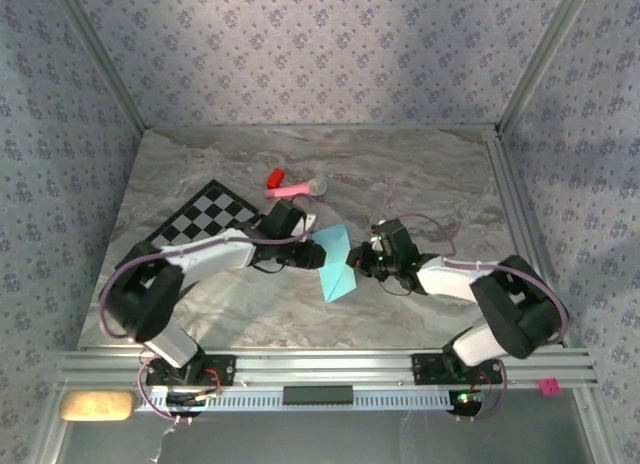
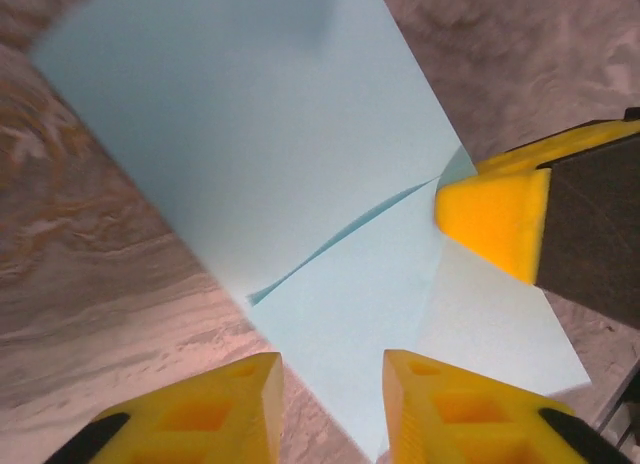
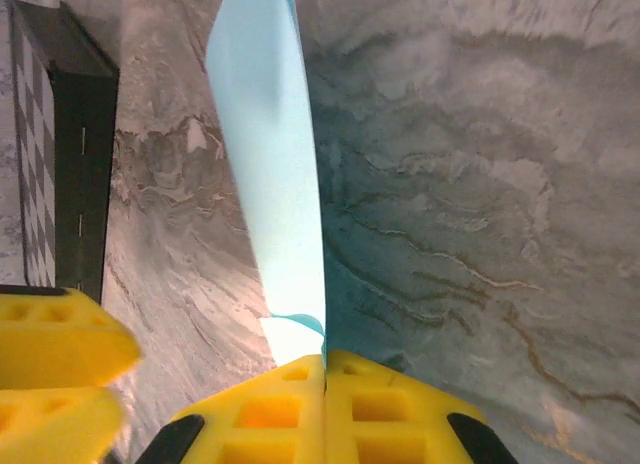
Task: Fold a paper plane with a square sheet of paper (pick it up from the middle)
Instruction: Turn over the paper at the center of the table.
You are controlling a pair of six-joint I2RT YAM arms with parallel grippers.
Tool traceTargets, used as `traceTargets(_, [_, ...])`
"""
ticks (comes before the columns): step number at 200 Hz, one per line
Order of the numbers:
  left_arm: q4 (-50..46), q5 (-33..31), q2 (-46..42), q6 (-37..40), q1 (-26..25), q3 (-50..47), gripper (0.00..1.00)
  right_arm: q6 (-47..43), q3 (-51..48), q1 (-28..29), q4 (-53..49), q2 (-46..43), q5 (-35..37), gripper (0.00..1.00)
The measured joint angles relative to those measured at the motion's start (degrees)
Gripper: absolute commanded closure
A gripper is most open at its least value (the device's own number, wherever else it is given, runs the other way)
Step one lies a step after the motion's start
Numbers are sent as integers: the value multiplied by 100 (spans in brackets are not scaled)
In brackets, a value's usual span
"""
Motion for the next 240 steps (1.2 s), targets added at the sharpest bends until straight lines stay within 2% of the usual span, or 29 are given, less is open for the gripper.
traceTargets(36, [63,-750,-1357,-28,33,-391,44,-774,586,140,-1720,-1067,807,94])
traceTargets(68, [109,-1362,-2337,-15,190,-798,28,-1473,1517,417,-3351,-1637,1967,94])
traceTargets(84, [109,-1615,-2660,-72,306,-970,13,-1720,1987,560,-4133,-1641,2570,94])
traceTargets(93, [85,-1733,-2837,-57,382,-1078,1,-1847,2218,640,-4555,-1587,2909,94])
traceTargets(125, [-61,-2006,-3329,-380,769,-1429,0,-1928,3010,1025,-5980,-920,4253,94])
traceTargets(152, [-310,-2041,-3582,-612,1185,-1576,0,-1600,3807,1432,-7123,192,5329,94])
traceTargets(172, [-498,-2059,-3705,-752,1414,-1576,0,-1355,4385,1755,-7628,1102,5821,94])
traceTargets(206, [-852,-2221,-3952,-931,1617,-1578,0,-1331,5355,2306,-7954,2695,6024,93])
traceTargets(240, [-975,-2328,-4389,-1008,1768,-1631,0,-1504,6102,2741,-7775,3860,5696,89])
